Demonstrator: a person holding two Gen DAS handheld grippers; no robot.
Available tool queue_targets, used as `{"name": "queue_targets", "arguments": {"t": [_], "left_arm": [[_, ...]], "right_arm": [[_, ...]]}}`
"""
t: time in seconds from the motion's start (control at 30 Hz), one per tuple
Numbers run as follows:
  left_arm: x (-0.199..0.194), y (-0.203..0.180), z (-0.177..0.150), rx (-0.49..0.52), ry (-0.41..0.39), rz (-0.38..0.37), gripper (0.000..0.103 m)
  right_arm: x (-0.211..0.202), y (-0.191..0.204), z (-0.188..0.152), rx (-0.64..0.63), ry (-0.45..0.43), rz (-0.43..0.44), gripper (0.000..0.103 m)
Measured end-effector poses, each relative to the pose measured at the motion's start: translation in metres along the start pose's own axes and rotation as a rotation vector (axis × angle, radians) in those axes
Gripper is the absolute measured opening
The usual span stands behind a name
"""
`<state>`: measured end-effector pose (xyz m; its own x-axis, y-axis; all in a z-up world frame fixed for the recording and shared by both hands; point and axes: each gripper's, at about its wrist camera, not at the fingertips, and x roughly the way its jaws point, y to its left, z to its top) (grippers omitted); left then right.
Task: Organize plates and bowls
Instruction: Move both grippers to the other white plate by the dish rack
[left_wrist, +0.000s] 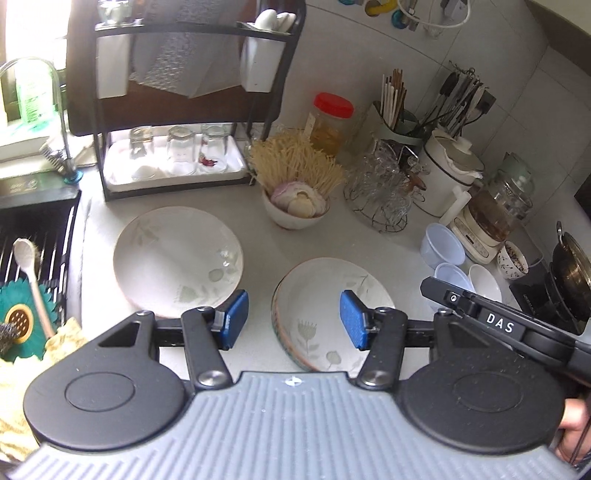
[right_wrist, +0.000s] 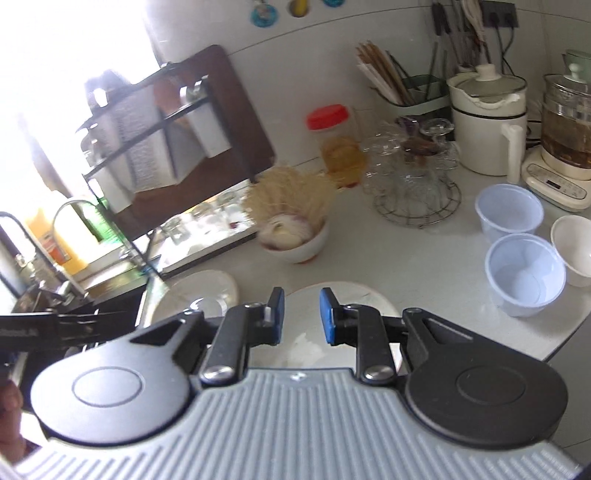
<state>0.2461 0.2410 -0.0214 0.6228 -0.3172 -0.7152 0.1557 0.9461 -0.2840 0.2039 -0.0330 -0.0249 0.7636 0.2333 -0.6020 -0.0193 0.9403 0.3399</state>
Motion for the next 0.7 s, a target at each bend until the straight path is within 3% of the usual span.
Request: {"name": "queue_targets", "arguments": {"t": [0.6,0.63,0.67,0.7], "left_arm": [[-0.047,0.068,-0.052,-0.094,0.006,0.080,0.063],[-0.048,0.072,-0.053,-0.098,0.006,0.081,0.064],[-0.050,0.076,-0.055,-0.100,0.006,0.084,0.065],[-0.050,0.079,-0.056,-0.100,0.006,0.088,0.066]], "right_arm": [[-0.001,0.074,-0.042,-0.084,0.081,0.094,0.025],[0.000,0.076,-0.043,-0.082,0.081,0.094,0.029],[0.000,0.077,-0.044,-0.077,0.076,0.098,0.044],[0.001,0.078,-0.046,-0.069,0.070,0.103,0.053]]}}
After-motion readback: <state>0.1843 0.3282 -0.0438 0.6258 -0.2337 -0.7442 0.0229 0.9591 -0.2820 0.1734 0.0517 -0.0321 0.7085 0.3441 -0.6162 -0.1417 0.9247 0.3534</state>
